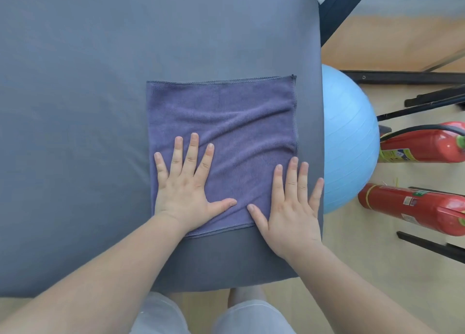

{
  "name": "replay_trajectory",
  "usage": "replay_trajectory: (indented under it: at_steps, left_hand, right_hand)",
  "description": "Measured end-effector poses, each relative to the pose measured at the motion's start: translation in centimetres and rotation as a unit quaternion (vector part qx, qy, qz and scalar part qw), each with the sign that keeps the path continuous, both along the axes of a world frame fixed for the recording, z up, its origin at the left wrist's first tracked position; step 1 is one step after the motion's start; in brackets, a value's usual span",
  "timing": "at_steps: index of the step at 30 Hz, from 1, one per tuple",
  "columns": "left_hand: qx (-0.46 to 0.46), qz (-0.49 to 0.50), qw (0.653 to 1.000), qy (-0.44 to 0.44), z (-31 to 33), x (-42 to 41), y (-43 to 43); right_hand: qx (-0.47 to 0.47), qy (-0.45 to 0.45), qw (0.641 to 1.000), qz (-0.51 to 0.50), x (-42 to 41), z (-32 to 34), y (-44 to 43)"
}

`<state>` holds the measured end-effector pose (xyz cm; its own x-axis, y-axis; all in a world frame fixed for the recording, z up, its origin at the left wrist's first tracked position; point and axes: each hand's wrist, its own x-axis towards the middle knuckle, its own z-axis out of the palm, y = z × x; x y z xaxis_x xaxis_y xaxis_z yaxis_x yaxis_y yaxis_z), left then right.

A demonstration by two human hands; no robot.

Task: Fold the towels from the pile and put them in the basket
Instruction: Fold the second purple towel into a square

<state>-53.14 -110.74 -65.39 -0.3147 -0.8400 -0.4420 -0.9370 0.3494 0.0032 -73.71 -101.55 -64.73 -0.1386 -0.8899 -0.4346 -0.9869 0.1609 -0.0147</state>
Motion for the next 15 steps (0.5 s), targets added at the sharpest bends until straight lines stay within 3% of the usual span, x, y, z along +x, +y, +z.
replay_trajectory:
  at_steps: [5, 9, 15]
  left_hand:
    - [0.006, 0.005, 1.000, 0.019, -0.1, 0.0, -0.2]
    - [0.002, 0.010, 0.999, 0.046, 0.1, 0.7, -0.8]
    - [-0.020, 0.048, 0.996, 0.070, 0.0, 2.0, -5.9]
  right_hand:
    - [-0.092, -0.026, 0.993, 0.074, 1.6, 1.2, -5.3]
    - [-0.106, -0.053, 0.992, 0.036, 3.7, -0.2, -10.6]
    - [-0.109, -0.054, 0.993, -0.002, 4.0, -2.0, -10.6]
